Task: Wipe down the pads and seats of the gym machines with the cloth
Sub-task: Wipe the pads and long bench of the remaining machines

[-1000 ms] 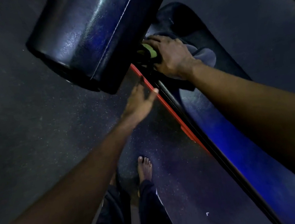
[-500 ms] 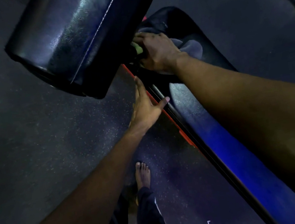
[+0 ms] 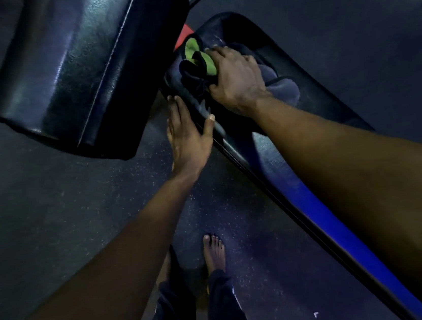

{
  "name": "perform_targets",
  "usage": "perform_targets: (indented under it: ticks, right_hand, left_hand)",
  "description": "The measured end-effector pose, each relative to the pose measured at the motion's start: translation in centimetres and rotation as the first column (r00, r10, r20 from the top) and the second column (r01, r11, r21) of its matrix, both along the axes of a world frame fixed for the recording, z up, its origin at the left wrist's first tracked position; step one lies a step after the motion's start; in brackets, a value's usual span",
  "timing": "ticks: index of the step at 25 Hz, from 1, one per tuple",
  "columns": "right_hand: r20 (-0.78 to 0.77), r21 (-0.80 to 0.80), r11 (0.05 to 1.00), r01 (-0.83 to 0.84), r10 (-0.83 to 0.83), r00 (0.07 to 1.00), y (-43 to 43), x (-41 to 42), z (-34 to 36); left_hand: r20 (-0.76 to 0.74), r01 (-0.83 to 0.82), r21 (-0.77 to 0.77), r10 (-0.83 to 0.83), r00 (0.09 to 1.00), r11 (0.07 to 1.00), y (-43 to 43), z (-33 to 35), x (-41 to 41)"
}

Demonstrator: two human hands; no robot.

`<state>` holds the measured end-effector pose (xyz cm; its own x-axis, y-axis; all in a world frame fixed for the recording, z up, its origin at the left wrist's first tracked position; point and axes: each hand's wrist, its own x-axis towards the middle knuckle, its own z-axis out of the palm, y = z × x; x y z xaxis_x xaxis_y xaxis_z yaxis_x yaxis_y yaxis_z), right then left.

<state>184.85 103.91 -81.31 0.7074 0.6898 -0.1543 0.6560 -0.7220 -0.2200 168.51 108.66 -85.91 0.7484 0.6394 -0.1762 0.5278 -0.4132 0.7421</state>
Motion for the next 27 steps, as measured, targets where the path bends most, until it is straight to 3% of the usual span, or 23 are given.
perform_targets:
  ticks: [3, 6, 8, 13, 16, 20, 22, 27]
  right_hand:
    - [0.020, -0.042, 0.995, 0.089, -0.088, 0.996, 0.1, -1.7, -0.3]
    - [0.022, -0.084, 0.985, -0.149, 0.151, 0.988, -0.5, -1.3, 0.0]
    - [-0.034, -0.048, 0.983, -0.177, 0.176, 0.984, -0.5, 1.1, 0.8]
    - [-0.062, -0.007, 1.000, -0.022, 0.022, 0.998, 1.2, 3.8, 0.8]
    - [-0.091, 0.000, 0.977, 0.212, -0.211, 0.973, 2.3, 5.2, 1.0]
    - [-0.071, -0.009, 0.986, 0.165, -0.165, 0.984, 1.8, 5.3, 1.4]
    - [-0.077, -0.012, 0.976, 0.219, -0.219, 0.973, 0.7, 5.6, 1.6]
    - [-0.191, -0.031, 0.822, 0.569, -0.564, 0.804, -6.5, 6.7, 1.6]
  left_hand:
    - [-0.011, -0.027, 0.002, 0.027, 1.000, 1.000, 1.8, -0.5, 0.7]
    - [-0.009, -0.004, 0.062, 0.005, 1.000, 0.998, 3.9, -0.7, 2.1]
    - [-0.025, 0.006, 0.132, -0.003, 1.000, 0.991, 4.3, -0.8, 2.6]
    - [-0.042, 0.002, 0.201, 0.007, 0.999, 0.980, 4.1, -1.2, 2.9]
    - [-0.047, 0.052, 0.251, -0.042, 0.998, 0.966, 4.2, -1.2, 4.2]
    - [-0.135, 0.092, 0.394, -0.041, 0.990, 0.915, 3.8, -1.3, 4.6]
    - [-0.170, 0.116, 0.418, -0.048, 0.984, 0.901, 3.9, -1.0, 4.3]
    - [-0.228, 0.120, 0.386, -0.032, 0.973, 0.914, 4.0, 0.0, 4.7]
